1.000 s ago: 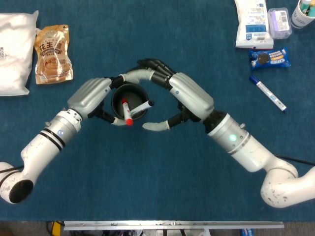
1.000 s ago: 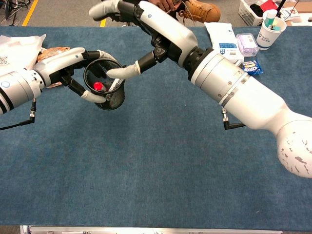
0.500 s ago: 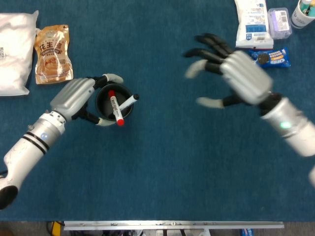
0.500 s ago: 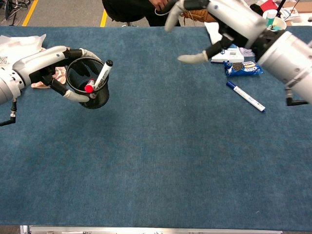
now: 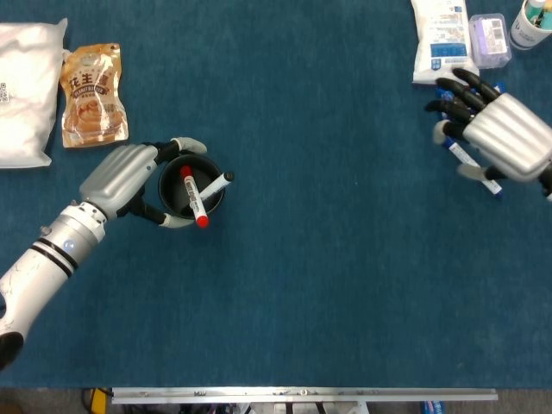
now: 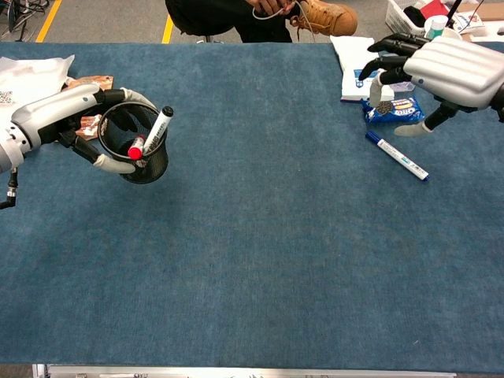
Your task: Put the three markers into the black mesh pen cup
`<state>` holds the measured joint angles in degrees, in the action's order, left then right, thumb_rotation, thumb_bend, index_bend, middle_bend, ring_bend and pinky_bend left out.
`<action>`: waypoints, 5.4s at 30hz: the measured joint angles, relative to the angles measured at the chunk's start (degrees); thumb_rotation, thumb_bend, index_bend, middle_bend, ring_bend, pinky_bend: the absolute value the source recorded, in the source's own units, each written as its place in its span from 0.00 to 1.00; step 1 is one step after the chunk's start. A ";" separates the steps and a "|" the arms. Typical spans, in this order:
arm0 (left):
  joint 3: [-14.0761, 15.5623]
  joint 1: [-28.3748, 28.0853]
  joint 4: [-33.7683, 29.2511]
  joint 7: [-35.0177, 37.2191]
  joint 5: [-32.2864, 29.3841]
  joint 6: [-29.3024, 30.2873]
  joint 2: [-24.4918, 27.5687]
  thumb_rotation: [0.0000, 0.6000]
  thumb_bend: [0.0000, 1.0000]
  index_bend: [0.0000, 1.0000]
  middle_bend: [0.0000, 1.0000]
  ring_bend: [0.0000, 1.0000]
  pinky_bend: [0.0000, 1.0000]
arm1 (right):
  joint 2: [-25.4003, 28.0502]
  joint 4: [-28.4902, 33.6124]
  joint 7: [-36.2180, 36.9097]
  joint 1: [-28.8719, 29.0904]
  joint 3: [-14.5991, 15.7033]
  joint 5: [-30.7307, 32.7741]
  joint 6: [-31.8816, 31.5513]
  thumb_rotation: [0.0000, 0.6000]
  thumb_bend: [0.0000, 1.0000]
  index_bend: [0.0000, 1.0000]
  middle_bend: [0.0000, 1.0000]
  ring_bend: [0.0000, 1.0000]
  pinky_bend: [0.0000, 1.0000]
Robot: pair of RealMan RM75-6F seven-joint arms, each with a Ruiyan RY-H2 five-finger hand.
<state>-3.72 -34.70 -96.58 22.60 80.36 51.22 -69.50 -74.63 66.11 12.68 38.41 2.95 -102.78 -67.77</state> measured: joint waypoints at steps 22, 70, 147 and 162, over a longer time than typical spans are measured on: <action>0.35 0.29 2.03 3.04 1.09 0.50 0.03 1.00 0.14 0.21 0.38 0.35 0.27 | -12.15 -23.72 -7.06 -2.20 5.16 -2.37 0.84 1.00 0.00 0.00 0.02 0.00 0.00; 0.91 1.63 2.46 5.03 1.82 2.32 1.54 1.00 0.14 0.21 0.38 0.35 0.27 | -25.94 -32.23 -8.18 -0.27 6.03 -1.88 -2.18 1.00 0.00 0.00 0.00 0.00 0.00; 0.74 3.10 2.27 5.23 1.81 3.74 2.26 1.00 0.14 0.20 0.36 0.34 0.27 | -27.12 -18.77 -14.30 6.11 -1.00 9.04 12.88 1.00 0.27 0.58 0.24 0.04 0.00; 0.69 3.32 2.14 5.46 1.82 3.97 2.66 1.00 0.14 0.20 0.36 0.34 0.27 | -27.29 -18.07 -13.68 6.45 -2.26 10.59 13.40 1.00 0.32 0.63 0.28 0.07 0.00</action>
<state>-3.03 -31.37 -94.44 28.06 82.18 55.19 -66.84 -101.93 48.04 -1.00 44.86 0.69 -92.20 -54.37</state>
